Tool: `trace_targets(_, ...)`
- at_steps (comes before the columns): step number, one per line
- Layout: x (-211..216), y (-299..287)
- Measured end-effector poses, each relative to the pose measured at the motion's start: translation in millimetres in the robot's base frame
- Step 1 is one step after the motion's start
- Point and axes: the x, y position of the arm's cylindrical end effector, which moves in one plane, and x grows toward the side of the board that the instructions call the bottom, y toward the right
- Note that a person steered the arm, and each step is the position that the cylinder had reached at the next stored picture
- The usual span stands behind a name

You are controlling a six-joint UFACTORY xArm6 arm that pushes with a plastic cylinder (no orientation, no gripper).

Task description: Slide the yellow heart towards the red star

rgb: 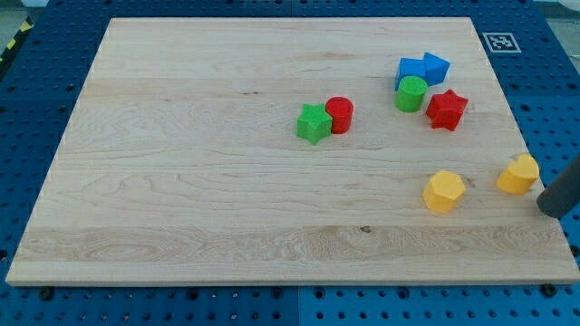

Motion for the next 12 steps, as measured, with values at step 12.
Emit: trace_targets(12, -41, 1)
